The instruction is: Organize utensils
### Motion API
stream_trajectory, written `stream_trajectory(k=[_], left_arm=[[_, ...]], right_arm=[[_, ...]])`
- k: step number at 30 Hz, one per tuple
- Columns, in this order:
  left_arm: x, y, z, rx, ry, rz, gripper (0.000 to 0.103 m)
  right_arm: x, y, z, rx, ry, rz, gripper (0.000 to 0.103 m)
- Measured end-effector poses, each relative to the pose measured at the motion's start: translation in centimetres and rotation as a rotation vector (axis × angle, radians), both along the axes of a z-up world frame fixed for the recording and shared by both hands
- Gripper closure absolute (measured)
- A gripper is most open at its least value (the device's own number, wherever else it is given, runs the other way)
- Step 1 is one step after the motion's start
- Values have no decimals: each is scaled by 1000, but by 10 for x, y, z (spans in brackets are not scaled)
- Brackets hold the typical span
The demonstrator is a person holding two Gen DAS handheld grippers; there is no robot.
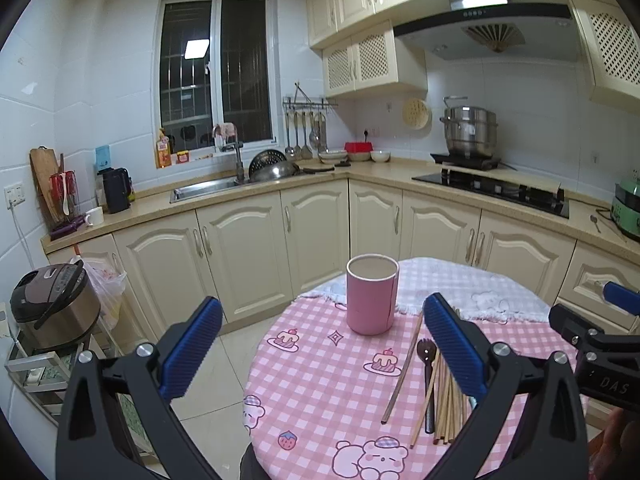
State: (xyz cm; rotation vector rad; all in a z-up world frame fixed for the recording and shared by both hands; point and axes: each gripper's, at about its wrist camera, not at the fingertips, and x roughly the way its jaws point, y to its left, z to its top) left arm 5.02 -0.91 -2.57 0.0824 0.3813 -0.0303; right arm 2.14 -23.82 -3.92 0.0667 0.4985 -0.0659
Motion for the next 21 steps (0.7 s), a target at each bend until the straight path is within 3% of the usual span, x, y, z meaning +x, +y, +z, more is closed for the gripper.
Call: stream_trajectory(k=[8, 14, 21], left_arm=[[42, -6, -24, 62, 100, -17, 4], [88, -19, -57, 94, 244, -78, 4], [143, -52, -106, 189, 416, -181, 4]], right_arm=[[35, -11, -24, 5, 114, 4, 6], [60, -21, -46, 18, 231, 4, 6], [85, -42, -77, 71, 400, -17, 6]])
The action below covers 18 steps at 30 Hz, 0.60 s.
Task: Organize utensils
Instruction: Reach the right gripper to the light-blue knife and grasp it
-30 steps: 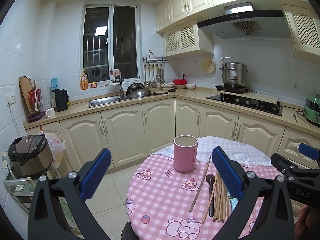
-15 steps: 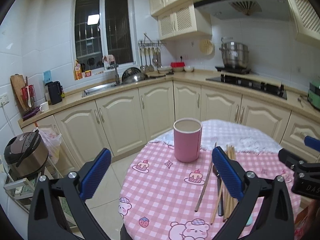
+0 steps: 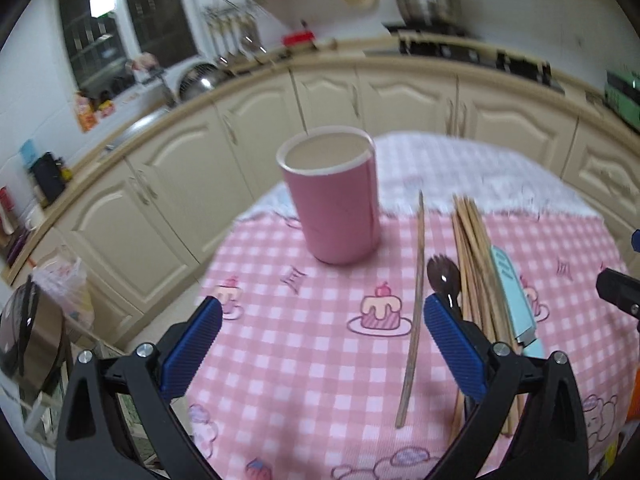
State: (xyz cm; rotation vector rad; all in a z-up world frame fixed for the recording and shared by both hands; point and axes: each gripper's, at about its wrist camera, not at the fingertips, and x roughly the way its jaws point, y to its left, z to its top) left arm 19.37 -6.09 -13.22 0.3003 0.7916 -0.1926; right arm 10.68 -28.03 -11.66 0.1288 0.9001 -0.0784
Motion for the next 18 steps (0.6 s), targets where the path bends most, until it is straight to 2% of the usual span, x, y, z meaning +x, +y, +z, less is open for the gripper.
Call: stream_trajectory(k=[3, 10, 18], left_arm=[[23, -13, -17, 28, 67, -31, 4], [50, -36, -49, 106, 155, -102, 4], [62, -44, -62, 154, 190, -130, 4]], right_arm=[[10, -4, -15, 9, 72, 10, 6], [19, -1, -44, -3, 188, 60, 6], [24, 20, -62, -4, 254, 137, 9]])
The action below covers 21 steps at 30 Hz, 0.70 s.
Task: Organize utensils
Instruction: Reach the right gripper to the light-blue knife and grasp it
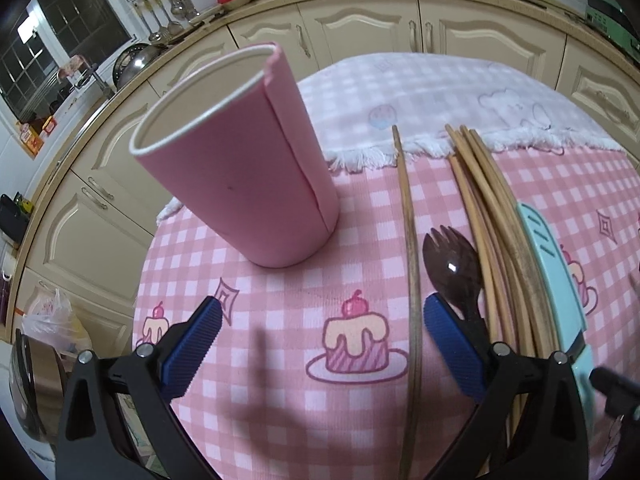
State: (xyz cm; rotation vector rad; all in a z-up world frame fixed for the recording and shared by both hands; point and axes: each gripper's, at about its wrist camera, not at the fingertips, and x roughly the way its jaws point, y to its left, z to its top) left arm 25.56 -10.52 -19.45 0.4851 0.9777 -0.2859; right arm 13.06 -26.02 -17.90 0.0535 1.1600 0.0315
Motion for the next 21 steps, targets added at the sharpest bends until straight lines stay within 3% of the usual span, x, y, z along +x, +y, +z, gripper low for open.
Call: stream_trajectory(k=[8, 16, 19, 21], left_arm=[[4, -1, -2, 15, 15, -16, 4], [9, -8, -4, -19, 63, -54, 5], [12, -12, -5, -40, 99, -67, 13], [14, -12, -6, -55, 133, -74, 30]], right_arm=[[-3, -2, -10, -35, 51, 3, 29], [10, -22, -3, 21, 65, -68, 29], [24, -22, -1, 26, 64, -84, 29], [34, -19, -1, 23, 67, -87, 29]])
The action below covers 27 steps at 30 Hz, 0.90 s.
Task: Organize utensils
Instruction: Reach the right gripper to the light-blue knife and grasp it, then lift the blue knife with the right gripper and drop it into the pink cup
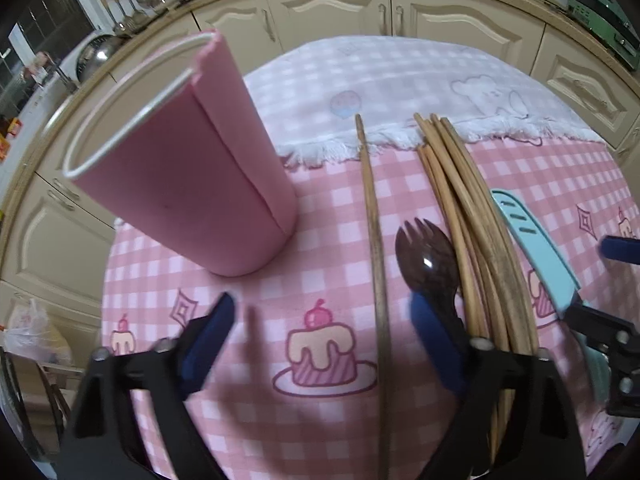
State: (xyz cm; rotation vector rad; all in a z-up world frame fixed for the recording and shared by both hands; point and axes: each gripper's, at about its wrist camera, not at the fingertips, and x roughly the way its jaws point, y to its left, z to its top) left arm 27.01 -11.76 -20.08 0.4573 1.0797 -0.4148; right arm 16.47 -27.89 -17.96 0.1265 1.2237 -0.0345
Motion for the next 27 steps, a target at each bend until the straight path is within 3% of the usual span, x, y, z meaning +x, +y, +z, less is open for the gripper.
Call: stream_trajectory(k=[2, 7, 8, 9, 10, 12, 20, 27], left_arm=[[3, 2, 0, -38, 37, -2, 36], [7, 0, -1, -62, 72, -6, 45], [7, -2, -1, -73, 78, -15, 51], [7, -4, -1, -79, 79, -23, 59], [6, -5, -1, -85, 79, -33, 64], [3, -10, 1, -98, 79, -53, 95], [-18, 15, 10, -167, 37, -2, 97], [-53, 33, 45, -333, -83, 1, 97]], right_arm=[[8, 5, -2, -7, 9, 5, 29], [20, 13, -6, -68, 6, 24, 43], [21, 14, -5, -70, 2, 29, 53], [21, 15, -3, -72, -8, 39, 73], [21, 15, -4, -73, -11, 40, 74], [20, 16, -3, -70, -20, 47, 75], [-2, -18, 8, 95, -128, 24, 76], [-18, -37, 31, 215, -281, 21, 76]])
